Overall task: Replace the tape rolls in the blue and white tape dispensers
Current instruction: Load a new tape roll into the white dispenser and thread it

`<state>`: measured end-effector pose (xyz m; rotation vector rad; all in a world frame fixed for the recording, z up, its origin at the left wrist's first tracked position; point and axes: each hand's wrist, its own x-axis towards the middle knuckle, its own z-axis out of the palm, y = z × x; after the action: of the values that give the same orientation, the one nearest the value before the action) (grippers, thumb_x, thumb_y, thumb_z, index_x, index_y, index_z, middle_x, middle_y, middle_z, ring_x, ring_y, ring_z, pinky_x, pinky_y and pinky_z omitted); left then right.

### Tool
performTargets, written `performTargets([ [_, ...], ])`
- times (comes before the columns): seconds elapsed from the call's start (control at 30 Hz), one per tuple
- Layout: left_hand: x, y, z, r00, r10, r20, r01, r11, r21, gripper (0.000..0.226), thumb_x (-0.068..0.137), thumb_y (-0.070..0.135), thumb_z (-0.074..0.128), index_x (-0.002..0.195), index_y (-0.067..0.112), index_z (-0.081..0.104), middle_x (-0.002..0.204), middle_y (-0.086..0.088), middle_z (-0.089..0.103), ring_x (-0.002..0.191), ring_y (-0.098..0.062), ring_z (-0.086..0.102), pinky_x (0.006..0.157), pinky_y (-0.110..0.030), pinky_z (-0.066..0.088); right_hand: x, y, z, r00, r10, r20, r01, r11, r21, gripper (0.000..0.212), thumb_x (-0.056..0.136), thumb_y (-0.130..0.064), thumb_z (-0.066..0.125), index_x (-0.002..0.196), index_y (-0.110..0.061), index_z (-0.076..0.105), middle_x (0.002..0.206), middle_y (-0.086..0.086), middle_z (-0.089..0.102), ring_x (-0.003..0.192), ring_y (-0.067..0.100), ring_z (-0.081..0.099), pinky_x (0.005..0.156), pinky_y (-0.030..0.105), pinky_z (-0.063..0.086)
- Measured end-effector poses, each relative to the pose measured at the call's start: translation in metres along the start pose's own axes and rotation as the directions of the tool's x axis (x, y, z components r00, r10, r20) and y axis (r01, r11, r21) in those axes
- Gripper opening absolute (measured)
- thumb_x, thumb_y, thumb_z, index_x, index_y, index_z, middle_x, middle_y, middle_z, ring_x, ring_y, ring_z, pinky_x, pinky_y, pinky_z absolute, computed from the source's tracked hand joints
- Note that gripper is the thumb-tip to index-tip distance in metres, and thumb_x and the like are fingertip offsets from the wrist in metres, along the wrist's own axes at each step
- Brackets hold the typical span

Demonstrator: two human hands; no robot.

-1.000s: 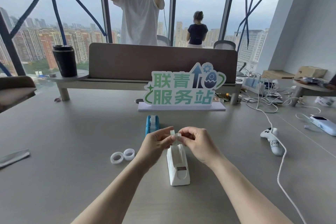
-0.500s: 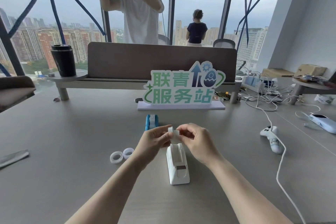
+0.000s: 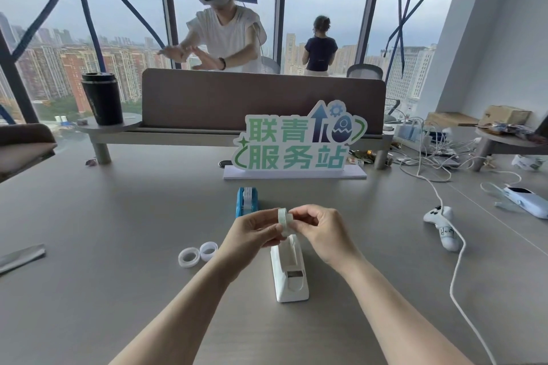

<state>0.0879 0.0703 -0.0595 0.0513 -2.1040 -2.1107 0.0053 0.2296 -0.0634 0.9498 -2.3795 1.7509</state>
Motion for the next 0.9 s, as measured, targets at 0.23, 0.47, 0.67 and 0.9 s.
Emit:
performTargets([
  [0.23,0.000,-0.001,0.006,0.999,0.009,-0.030,-0.007,0.999,0.051,0.025,0.086,0.011,0.068,0.111,0.016,0.072,0.103,-0.012,0.077,0.088,-0.027,0.073,0.087,-0.036,0.060,-0.002,-0.002,-0.001,0.999,0.029,0.032,-0.030,0.999,0.038,0.012,0.079,-0.013,0.078,0.091,-0.013,0.078,0.079,0.000,0.077,0.067,0.005,0.068,0.069,0.023,0.057],
  [0.47,-0.002,0.003,0.015,0.998,0.039,-0.039,-0.037,0.999,0.037,0.020,0.085,0.014,0.069,0.099,0.027,0.074,0.094,-0.009,0.079,0.083,-0.022,0.069,0.088,-0.039,0.057,0.000,0.001,-0.003,0.999,0.028,0.035,-0.030,0.998,0.057,0.016,0.077,-0.014,0.080,0.092,-0.019,0.079,0.075,-0.005,0.077,0.065,0.004,0.068,0.067,0.022,0.054],
  [0.67,0.000,0.006,0.018,0.998,0.040,-0.056,-0.036,0.997,0.072,0.019,0.086,0.013,0.068,0.100,0.025,0.074,0.087,-0.003,0.079,0.081,-0.022,0.068,0.085,-0.038,0.058,0.001,0.003,-0.005,1.000,0.017,0.019,-0.017,1.000,0.021,0.020,0.077,-0.020,0.080,0.097,-0.023,0.078,0.083,-0.001,0.079,0.075,0.017,0.073,0.079,0.039,0.060],
  [0.9,0.000,0.002,0.013,0.998,0.011,-0.069,-0.001,0.991,0.135,0.017,0.087,0.017,0.068,0.102,0.022,0.074,0.093,-0.014,0.077,0.077,-0.020,0.070,0.078,-0.030,0.060,-0.002,0.009,-0.005,0.994,0.045,0.098,-0.044,0.999,-0.014,0.024,0.081,-0.026,0.076,0.105,-0.027,0.076,0.090,-0.003,0.079,0.081,0.015,0.073,0.085,0.039,0.059],
])
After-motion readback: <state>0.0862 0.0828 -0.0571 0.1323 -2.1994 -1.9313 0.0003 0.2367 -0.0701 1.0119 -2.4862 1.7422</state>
